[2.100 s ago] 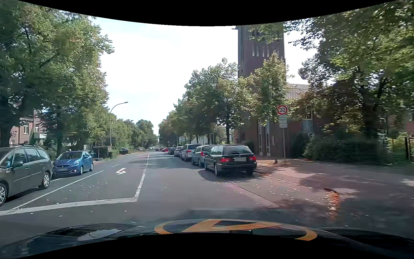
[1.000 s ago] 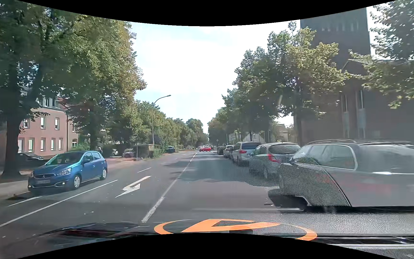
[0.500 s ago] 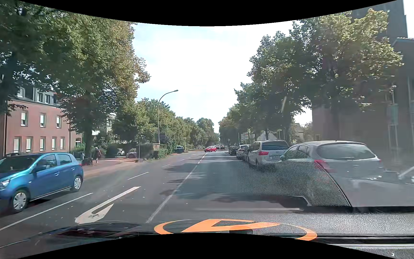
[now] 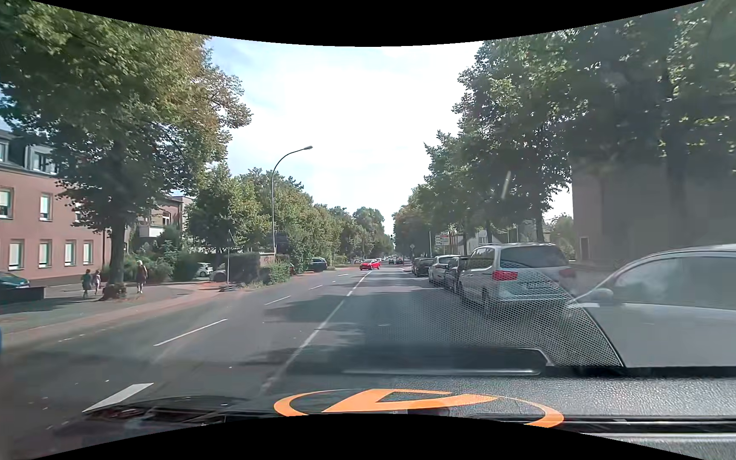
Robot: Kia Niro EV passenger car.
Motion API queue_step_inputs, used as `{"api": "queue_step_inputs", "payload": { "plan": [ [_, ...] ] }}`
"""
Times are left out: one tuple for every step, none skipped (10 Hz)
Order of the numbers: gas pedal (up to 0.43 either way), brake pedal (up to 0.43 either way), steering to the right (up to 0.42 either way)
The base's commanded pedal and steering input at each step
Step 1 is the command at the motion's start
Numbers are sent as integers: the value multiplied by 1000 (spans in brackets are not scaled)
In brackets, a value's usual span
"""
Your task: Follow the waypoints while adhering to traffic rules and regulations
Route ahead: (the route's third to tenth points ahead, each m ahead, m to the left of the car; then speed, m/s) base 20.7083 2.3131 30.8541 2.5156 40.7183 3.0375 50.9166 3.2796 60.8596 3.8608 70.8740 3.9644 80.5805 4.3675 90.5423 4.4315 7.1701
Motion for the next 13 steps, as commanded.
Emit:
{"api": "queue_step_inputs", "payload": {
  "plan": [
    [150, 0, -9],
    [150, 0, -10],
    [138, 0, -10],
    [138, 0, -9],
    [130, 0, -10],
    [87, 0, -10],
    [87, 0, -10],
    [87, 0, -10],
    [87, 0, -10],
    [87, 0, -10],
    [79, 0, -10],
    [67, 0, -10],
    [59, 0, -10]
  ]
}}
